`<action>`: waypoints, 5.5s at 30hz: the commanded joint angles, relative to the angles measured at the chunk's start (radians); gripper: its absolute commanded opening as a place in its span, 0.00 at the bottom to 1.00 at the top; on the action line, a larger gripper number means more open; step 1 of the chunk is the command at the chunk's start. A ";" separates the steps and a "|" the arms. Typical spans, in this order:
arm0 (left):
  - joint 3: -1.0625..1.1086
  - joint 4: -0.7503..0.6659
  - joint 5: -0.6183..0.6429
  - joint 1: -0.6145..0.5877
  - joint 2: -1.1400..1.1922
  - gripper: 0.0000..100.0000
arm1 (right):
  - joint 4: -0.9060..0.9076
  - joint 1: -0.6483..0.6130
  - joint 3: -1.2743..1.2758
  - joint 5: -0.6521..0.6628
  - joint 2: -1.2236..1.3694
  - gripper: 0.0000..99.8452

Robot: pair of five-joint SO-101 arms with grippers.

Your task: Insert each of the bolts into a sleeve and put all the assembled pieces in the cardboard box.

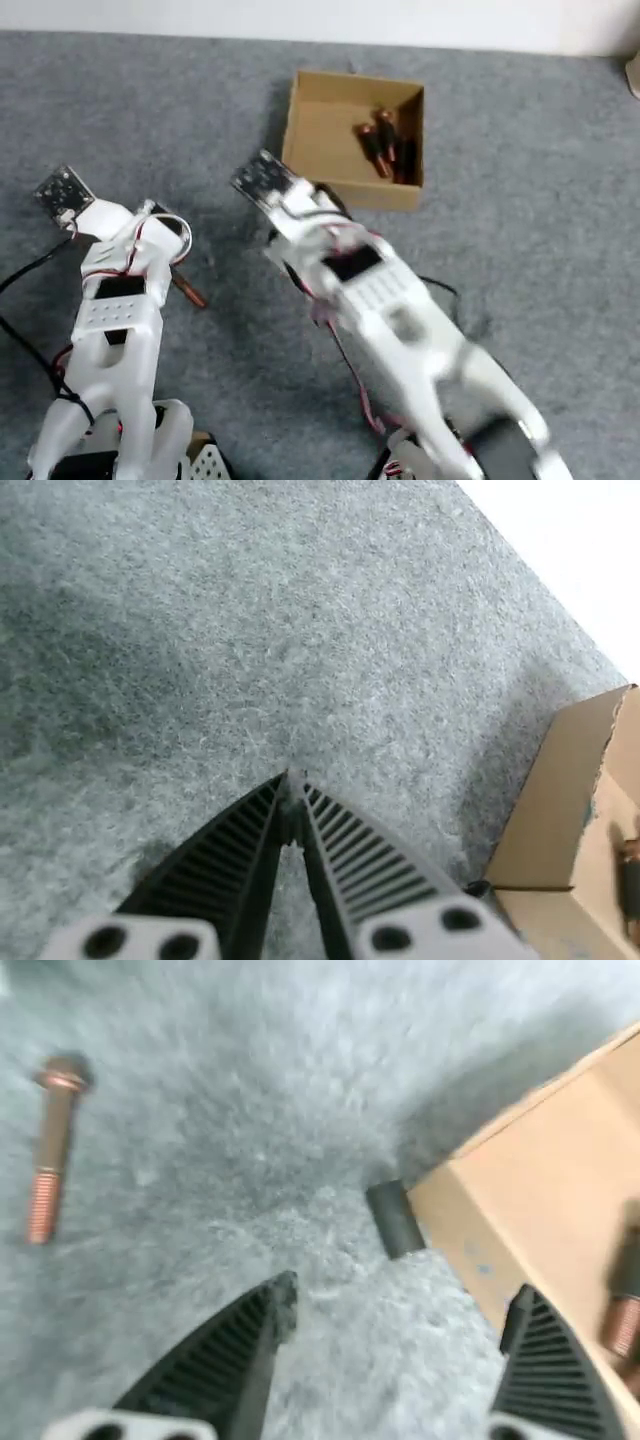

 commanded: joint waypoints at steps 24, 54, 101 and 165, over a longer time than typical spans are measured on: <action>0.558 0.703 -0.649 0.222 -1.210 0.01 | 0.377 0.371 1.112 -0.006 -1.412 0.30; 0.562 0.845 -0.646 0.222 -1.253 0.01 | 0.722 0.409 1.047 -0.005 -1.414 0.30; 0.562 0.801 -0.643 0.222 -1.248 0.01 | 0.722 0.433 1.053 -0.008 -1.414 0.30; -0.302 1.102 -0.471 -0.058 -0.151 0.01 | 0.460 0.232 0.323 -0.086 -0.536 0.30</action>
